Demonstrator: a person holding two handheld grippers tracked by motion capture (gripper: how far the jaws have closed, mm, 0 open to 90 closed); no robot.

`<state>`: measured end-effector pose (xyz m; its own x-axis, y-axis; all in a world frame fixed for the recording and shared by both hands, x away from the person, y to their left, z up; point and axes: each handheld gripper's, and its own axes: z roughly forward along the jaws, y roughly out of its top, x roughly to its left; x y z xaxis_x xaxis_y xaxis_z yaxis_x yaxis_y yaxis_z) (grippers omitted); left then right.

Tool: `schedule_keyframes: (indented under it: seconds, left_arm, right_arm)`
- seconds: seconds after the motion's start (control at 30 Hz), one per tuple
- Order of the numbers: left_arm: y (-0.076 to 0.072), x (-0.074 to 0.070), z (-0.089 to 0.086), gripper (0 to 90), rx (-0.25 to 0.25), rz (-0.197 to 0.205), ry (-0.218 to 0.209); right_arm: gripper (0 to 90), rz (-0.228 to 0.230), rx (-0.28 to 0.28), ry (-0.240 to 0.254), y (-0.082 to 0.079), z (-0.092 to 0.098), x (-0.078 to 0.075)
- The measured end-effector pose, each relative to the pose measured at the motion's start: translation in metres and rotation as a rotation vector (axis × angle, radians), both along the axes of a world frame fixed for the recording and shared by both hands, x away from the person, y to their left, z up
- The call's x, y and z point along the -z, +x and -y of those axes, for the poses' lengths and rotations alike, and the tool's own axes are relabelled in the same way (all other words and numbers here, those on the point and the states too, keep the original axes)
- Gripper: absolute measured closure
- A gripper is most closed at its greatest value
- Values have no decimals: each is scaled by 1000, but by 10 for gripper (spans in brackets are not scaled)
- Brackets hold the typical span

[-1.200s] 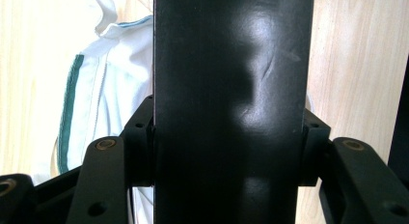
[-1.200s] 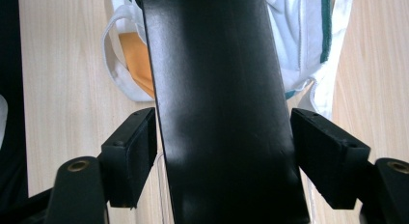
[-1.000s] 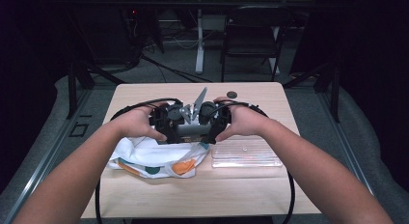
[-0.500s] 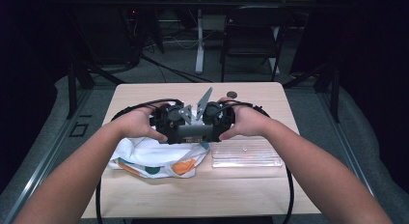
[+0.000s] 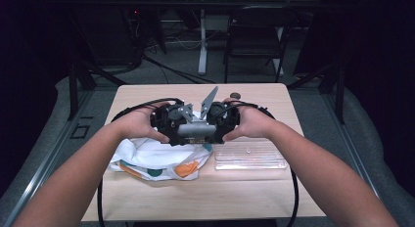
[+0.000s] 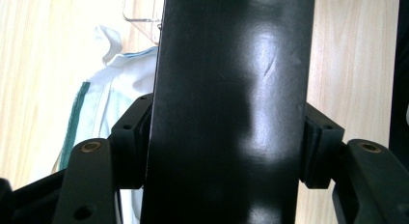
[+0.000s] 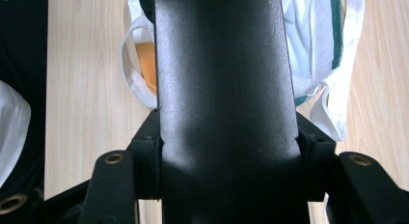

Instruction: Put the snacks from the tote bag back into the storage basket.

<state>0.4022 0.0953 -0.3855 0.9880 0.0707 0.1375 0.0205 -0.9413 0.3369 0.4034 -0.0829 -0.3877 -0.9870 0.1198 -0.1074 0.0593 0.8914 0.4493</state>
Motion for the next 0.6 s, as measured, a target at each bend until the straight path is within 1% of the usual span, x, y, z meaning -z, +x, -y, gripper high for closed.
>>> schedule_keyframes:
  seconds: [0.07, 0.13, 0.23, 0.27, 0.3, 0.33, 0.37, 0.5, 0.57, 0.6]
  left_arm:
    - [0, 1, 0, 347, -14, -16, -6]
    - [1, 3, -1, 295, -10, -22, -10]
    - [3, 6, -3, 258, 5, -16, -24]
    - [2, 6, -3, 252, 0, -15, -24]
    - [3, 7, -2, 257, 6, -5, -26]
    - [2, 6, -2, 260, 13, 8, -23]
    - [2, 6, -2, 260, 13, 12, -24]
    - [2, 5, -1, 261, -5, 8, -29]
    - [3, 4, -2, 261, -7, 10, -24]
    - [2, 4, -2, 261, -14, 9, -29]
  right_arm:
    - [419, -1, -5, -8, -1, 0, 0]
    - [418, 1, -22, -18, -1, 0, 0]
    - [418, 2, -29, -19, -4, -2, 0]
    - [420, 3, -31, -23, -4, -2, 0]
    - [420, 0, -25, -22, -4, -2, 0]
    - [420, -1, -16, -11, -3, -2, 0]
    - [420, -4, -14, -3, -3, -1, -1]
    - [421, -6, -10, -6, -1, -1, -2]
    - [421, -11, -1, 3, -1, 0, -1]
    - [421, -11, 3, -2, -1, 0, -1]
